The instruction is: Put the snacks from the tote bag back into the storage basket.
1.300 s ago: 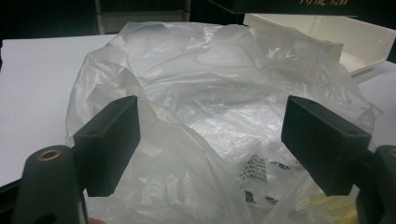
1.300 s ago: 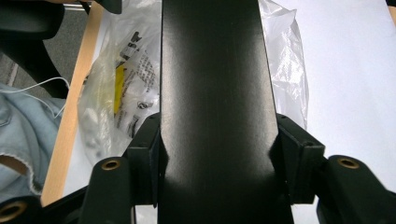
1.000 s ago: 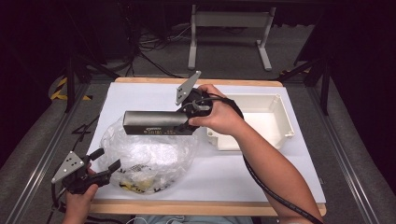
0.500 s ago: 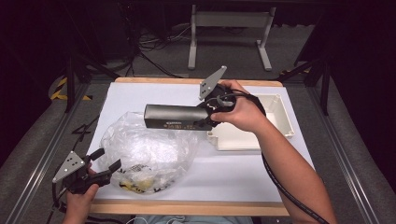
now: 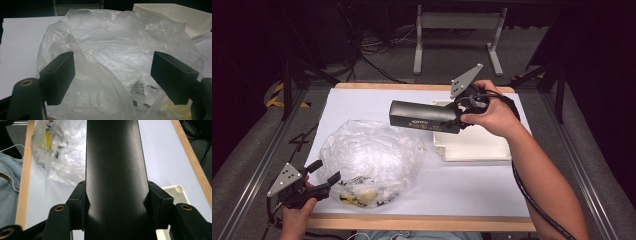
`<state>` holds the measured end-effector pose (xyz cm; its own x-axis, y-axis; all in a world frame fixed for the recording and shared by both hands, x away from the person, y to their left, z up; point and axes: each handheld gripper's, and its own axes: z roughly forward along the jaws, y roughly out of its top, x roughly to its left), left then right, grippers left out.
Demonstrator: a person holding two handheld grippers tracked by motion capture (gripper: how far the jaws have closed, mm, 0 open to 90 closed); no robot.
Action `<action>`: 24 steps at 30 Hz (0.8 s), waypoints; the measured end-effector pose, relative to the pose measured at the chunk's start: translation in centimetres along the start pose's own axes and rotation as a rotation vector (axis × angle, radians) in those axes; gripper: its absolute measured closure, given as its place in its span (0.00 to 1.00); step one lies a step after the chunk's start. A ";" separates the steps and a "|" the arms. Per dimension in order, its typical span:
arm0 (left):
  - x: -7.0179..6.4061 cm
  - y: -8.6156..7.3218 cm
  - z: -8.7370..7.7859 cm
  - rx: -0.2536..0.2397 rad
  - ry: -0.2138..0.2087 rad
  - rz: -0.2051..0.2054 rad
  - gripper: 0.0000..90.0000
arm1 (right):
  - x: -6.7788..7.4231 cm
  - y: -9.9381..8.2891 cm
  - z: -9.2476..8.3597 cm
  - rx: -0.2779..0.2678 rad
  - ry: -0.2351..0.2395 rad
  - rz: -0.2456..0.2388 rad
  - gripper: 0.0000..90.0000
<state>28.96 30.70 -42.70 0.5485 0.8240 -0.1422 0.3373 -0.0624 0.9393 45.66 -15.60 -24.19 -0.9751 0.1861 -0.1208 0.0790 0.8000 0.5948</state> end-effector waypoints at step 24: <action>0.0 -0.3 -0.6 0.004 0.033 -0.005 0.23 | -3.2 -6.6 -6.1 -0.006 -0.099 0.017 0.48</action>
<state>28.40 31.05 -42.84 0.5211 0.8426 -0.1360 0.3426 -0.0606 0.9375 47.03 -24.96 -22.85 -0.9484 0.2552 -0.1883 0.0937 0.7928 0.6023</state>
